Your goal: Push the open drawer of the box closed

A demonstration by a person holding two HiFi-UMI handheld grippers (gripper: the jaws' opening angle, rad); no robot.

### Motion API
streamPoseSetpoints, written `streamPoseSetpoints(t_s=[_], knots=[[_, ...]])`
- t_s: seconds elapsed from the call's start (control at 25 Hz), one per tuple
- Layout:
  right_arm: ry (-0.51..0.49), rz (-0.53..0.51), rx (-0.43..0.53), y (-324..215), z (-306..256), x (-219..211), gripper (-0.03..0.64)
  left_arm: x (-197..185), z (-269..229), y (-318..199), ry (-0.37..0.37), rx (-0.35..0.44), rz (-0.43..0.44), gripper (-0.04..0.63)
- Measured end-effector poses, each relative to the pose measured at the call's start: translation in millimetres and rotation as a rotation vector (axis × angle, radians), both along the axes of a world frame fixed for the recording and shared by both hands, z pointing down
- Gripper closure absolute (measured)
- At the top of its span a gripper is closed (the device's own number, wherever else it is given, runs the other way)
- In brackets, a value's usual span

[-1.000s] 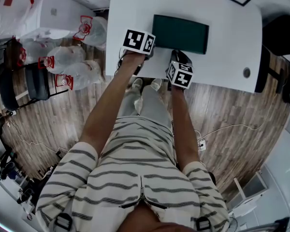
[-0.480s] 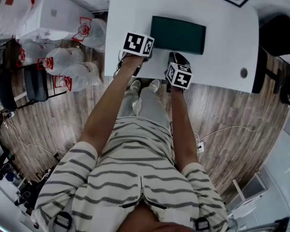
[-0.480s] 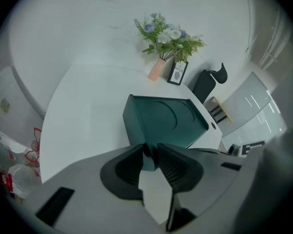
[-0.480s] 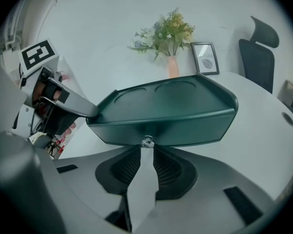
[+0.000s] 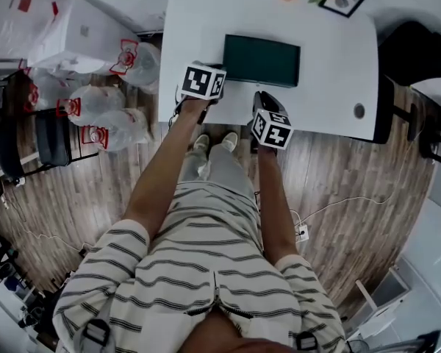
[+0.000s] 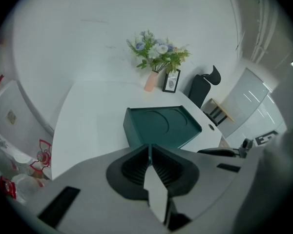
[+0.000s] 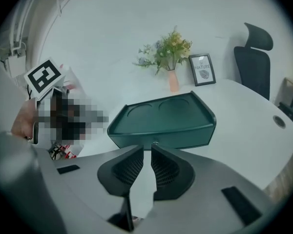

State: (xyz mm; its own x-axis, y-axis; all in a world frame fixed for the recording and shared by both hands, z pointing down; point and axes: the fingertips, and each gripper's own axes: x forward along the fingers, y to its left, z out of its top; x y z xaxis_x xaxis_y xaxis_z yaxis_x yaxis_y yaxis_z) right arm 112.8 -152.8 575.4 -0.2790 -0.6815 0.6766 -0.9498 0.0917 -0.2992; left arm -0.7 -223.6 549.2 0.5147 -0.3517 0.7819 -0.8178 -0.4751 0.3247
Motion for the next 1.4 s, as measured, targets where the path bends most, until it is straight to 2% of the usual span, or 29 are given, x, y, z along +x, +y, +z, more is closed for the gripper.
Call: streamPoseSetpoints(t_s=[0.12,0.36,0.64,0.92,1.2,1.4], knots=[[-0.007,0.018,0.036,8,-21,2,0.569,-2,-18,7,0.014,0.052,-0.004,0.585],[-0.022,0.037,0.114,31,-65,-2,0.607,-6,-61,33,-0.012,0.230,0.044,0.594],[-0.041,0.033,0.235,50,-122,-7,0.607,3,-114,61,0.074,0.399,0.046,0.594],[0.001,0.056,0.380,55,-183,-4,0.607,4,-162,84,0.132,0.526,0.063,0.594],[0.026,0.027,0.457,61,-217,-9,0.609,14,-197,100,0.206,0.613,0.086,0.594],[0.039,0.022,0.488,61,-230,-7,0.609,18,-207,106,0.224,0.655,0.106,0.594]])
